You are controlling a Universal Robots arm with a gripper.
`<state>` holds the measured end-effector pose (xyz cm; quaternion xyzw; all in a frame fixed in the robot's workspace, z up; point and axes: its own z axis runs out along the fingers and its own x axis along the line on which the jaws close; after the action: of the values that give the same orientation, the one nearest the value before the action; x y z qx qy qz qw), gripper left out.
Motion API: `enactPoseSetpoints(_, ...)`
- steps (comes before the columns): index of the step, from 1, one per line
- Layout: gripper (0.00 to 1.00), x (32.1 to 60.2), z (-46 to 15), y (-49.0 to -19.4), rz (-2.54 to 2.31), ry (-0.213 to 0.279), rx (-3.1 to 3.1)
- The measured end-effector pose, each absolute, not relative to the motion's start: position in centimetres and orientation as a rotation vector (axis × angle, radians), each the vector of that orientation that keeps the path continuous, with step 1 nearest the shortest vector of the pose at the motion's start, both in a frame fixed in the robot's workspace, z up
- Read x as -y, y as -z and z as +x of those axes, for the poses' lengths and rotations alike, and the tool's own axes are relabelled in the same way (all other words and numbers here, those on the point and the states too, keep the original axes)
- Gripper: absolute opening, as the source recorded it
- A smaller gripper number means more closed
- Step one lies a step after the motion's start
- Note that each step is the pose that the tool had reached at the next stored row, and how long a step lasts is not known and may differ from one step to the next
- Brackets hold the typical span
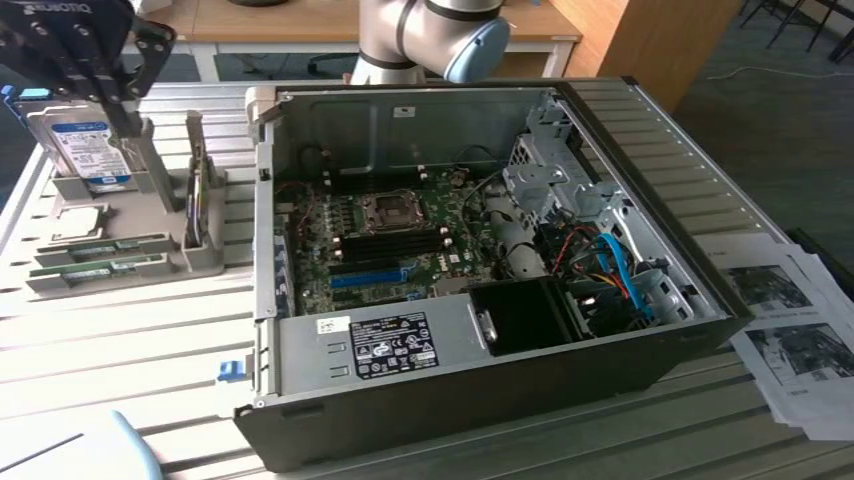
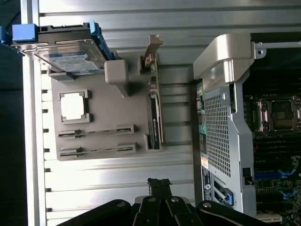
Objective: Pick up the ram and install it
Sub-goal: 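Reach for the ram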
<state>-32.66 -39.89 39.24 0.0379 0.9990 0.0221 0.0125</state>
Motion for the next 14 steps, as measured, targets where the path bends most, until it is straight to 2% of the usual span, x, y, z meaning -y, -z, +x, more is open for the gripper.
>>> enactPoseSetpoints(14, 0.09, 39.9, -37.3, -39.2, 0.118, -0.069, -3.114)
